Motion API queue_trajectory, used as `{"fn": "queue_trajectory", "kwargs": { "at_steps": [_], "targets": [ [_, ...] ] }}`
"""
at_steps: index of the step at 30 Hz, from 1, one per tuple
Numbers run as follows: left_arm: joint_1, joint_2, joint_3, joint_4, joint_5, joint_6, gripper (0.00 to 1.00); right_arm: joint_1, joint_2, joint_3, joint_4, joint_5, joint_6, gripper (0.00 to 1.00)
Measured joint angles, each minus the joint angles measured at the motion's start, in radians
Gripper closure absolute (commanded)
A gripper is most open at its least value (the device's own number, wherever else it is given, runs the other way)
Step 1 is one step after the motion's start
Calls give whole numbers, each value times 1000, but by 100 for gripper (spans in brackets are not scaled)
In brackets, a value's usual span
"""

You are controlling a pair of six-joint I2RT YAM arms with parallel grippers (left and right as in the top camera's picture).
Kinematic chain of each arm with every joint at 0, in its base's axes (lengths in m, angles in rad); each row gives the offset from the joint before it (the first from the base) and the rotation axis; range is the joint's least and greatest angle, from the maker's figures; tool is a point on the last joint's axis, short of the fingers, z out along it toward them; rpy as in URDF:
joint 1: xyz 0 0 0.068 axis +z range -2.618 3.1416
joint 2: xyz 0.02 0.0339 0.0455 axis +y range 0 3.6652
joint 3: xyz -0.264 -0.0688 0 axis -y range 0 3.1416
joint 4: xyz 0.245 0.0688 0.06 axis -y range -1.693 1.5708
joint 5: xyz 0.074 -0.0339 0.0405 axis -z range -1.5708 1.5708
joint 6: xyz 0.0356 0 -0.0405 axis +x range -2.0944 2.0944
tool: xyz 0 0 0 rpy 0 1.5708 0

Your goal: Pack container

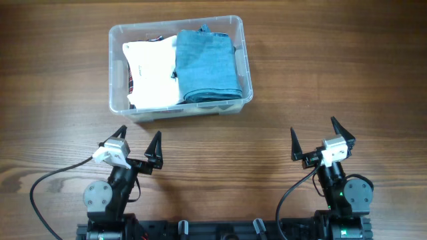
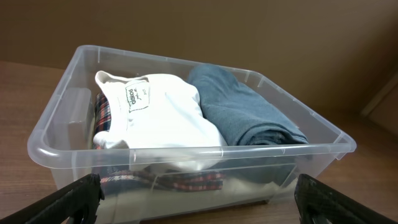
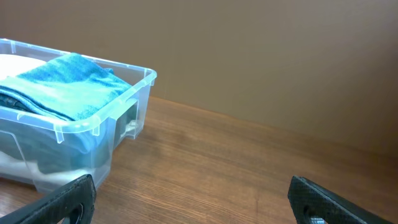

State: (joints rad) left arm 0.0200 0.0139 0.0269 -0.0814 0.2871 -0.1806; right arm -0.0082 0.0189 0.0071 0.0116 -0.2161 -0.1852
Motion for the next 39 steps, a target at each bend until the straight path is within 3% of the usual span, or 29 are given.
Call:
{"fn": "queue_trajectory", "kwargs": {
  "at_steps": [39],
  "targets": [
    [0,0,0,0,0,0,0,-43,0,0,0,4,-18,0]
  ]
}}
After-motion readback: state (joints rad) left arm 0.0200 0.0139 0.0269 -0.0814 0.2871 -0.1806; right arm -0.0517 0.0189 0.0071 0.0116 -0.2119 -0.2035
